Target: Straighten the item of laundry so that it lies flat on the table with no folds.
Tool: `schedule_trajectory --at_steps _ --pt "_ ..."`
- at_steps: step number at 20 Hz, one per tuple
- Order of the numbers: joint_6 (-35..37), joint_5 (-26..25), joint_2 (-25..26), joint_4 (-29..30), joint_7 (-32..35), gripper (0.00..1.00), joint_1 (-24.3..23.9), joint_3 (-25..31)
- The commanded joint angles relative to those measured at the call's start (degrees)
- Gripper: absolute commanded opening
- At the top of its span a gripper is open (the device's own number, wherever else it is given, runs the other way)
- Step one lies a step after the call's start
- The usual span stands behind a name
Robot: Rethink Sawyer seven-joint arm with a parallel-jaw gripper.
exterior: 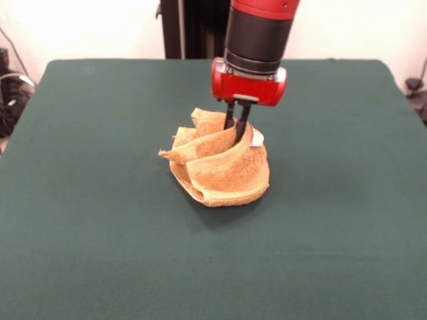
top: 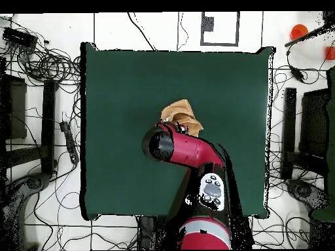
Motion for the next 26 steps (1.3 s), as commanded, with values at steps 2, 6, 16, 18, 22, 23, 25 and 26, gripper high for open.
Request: schedule_trajectory --at_steps 2,6,16,18,22,23,25,26 --pt "-3.77 2.68 0.93 4.11 15.67 0.0 1.79 1.06" --pt "-4.43 1.73 0.82 4.14 13.65 0.0 -0.71 3.56" --pt "-4.51 -1.25 0.46 4.33 9.12 0.0 -5.99 6.91" --pt "-4.9 -1.82 0.35 4.67 8.7 0.0 -6.63 7.21" --pt "-4.64 -2.23 0.08 4.79 8.39 0.0 -6.73 7.07" --pt "-4.35 -2.07 -0.06 4.79 8.57 0.0 -6.48 6.84" --pt "-4.06 -1.8 -0.44 5.26 8.92 0.0 -6.42 6.86" --pt "-3.97 -1.61 -0.6 5.46 9.13 0.0 -6.43 6.97"
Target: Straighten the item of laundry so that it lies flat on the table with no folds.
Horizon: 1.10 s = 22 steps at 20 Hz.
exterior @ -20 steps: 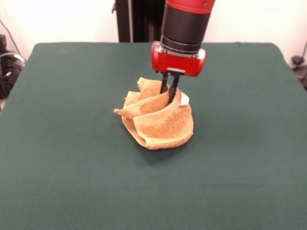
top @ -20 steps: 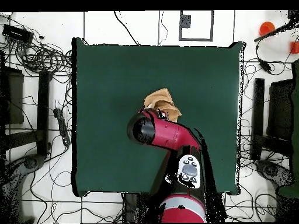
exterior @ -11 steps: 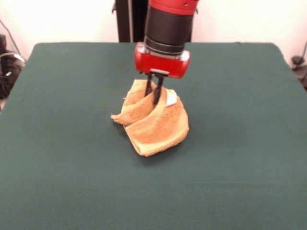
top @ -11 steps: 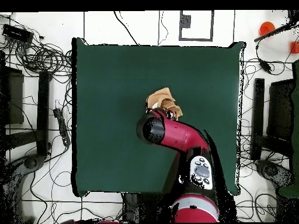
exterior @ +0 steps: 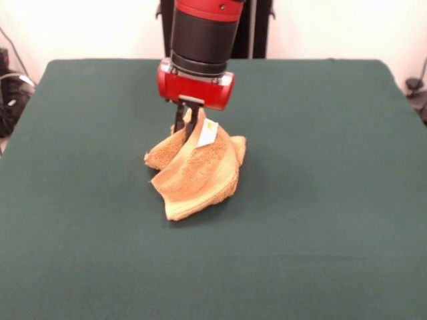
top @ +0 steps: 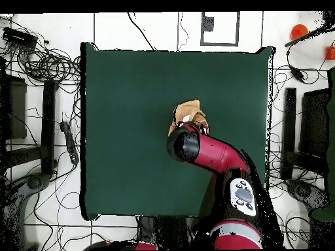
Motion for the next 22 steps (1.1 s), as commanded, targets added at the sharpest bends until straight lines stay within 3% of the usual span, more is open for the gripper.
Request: schedule_trajectory --at_steps 1,22 --pt "-1.2 -1.43 -0.74 5.11 9.19 0.0 0.6 6.62" --pt "10.1 1.19 -4.45 2.44 11.22 0.0 8.14 -0.45"
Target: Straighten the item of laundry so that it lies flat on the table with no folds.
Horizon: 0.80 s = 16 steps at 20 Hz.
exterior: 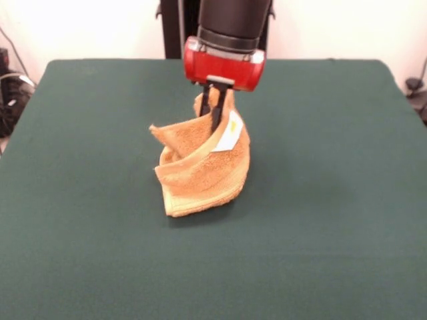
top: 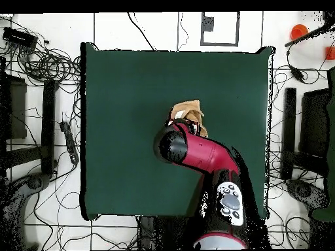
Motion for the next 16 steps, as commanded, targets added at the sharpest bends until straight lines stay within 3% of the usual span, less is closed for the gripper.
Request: schedule_trajectory --at_steps 1,16 --pt "9.32 1.32 -0.15 1.34 11.43 0.0 3.87 0.09" --pt "10.19 3.37 -0.04 1.23 15.35 0.0 9.04 -3.1"
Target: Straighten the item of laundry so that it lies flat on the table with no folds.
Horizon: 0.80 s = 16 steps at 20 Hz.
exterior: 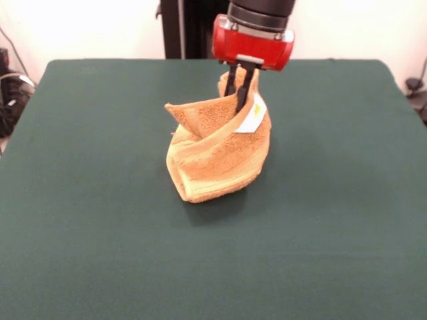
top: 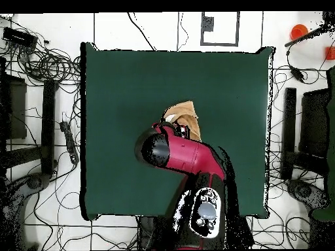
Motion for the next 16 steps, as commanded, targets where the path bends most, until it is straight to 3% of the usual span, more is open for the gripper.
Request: schedule_trajectory --at_steps 1,16 --pt "5.48 3.58 1.67 1.32 15.53 0.0 3.14 0.5" --pt "7.65 6.93 2.3 0.14 18.09 0.0 7.83 -2.91"
